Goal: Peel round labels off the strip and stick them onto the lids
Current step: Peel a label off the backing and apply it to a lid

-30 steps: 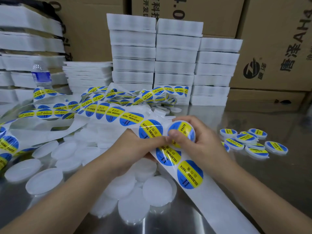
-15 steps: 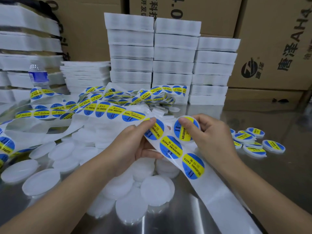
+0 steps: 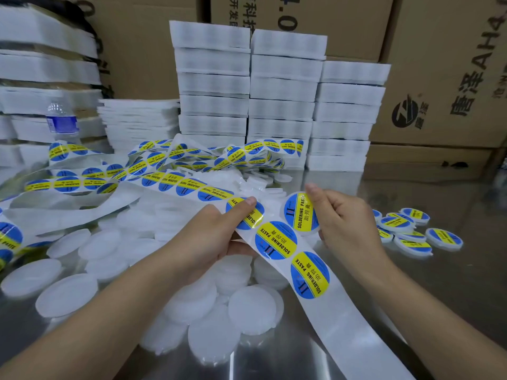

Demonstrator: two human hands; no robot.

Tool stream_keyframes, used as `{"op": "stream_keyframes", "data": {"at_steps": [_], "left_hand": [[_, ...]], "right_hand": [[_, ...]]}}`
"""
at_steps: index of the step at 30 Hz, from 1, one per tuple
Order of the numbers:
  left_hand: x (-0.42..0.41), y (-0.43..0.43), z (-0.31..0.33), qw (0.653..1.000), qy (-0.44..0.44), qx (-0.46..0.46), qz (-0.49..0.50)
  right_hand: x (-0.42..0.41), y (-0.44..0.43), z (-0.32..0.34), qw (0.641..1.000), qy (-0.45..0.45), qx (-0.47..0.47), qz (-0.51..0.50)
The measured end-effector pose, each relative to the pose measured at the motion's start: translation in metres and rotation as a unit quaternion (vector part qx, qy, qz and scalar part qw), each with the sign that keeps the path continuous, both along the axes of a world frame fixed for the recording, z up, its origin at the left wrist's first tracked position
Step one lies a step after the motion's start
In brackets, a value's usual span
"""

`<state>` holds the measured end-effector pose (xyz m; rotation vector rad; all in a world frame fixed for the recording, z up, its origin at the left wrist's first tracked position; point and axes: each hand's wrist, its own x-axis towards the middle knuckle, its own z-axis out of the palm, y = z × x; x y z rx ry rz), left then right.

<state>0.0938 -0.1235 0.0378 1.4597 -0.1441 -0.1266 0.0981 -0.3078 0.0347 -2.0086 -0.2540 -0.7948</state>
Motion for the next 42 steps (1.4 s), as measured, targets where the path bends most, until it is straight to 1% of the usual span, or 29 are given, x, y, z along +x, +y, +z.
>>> {"op": "stream_keyframes", "data": {"at_steps": [8,12,15,19,21,26,29,31,32,34,36,37,39,42], "left_hand": [[0.001,0.003,-0.003,0.999,-0.028,0.010,-0.046],[0.004,0.004,-0.004,0.999,-0.029,0.019,-0.029],[0.006,0.004,-0.006,1.000,-0.015,0.019,-0.009],[0.008,0.004,-0.008,0.999,0.001,0.035,0.011],[0.009,0.003,-0.009,0.999,-0.001,0.049,0.020],[0.007,0.006,-0.010,0.996,-0.017,0.089,-0.002],[0.005,0.007,-0.010,0.995,-0.024,0.100,-0.010],[0.005,0.007,-0.010,0.995,-0.027,0.099,0.003],[0.005,0.007,-0.010,0.995,-0.026,0.096,0.010],[0.007,0.006,-0.009,0.997,-0.025,0.077,0.019],[0.009,0.007,-0.008,0.997,-0.026,0.066,0.031],[0.009,0.007,-0.008,0.997,-0.029,0.065,0.033],[0.009,0.008,-0.008,0.997,-0.035,0.059,0.029],[0.009,0.009,-0.007,0.997,-0.038,0.063,0.026]], "right_hand": [[0.000,0.000,0.000,1.000,0.002,-0.027,-0.012],[0.002,-0.002,0.000,1.000,0.001,-0.017,-0.017],[0.003,-0.004,0.000,1.000,0.003,0.001,-0.015],[0.003,-0.004,0.000,1.000,0.006,-0.002,-0.012],[0.003,-0.003,-0.001,1.000,0.006,-0.012,-0.009],[0.004,-0.004,-0.001,0.999,-0.002,-0.047,-0.003],[0.009,-0.007,-0.005,0.996,0.010,-0.083,-0.016],[0.019,-0.017,-0.009,0.986,0.033,-0.153,-0.059],[0.026,-0.025,-0.011,0.975,0.051,-0.197,-0.094],[0.038,-0.046,-0.014,0.940,0.100,-0.273,-0.178],[0.048,-0.068,-0.019,0.905,0.132,-0.327,-0.238],[0.051,-0.077,-0.021,0.901,0.145,-0.317,-0.259],[0.056,-0.088,-0.025,0.901,0.190,-0.253,-0.296],[0.061,-0.098,-0.030,0.879,0.238,-0.230,-0.343]]}}
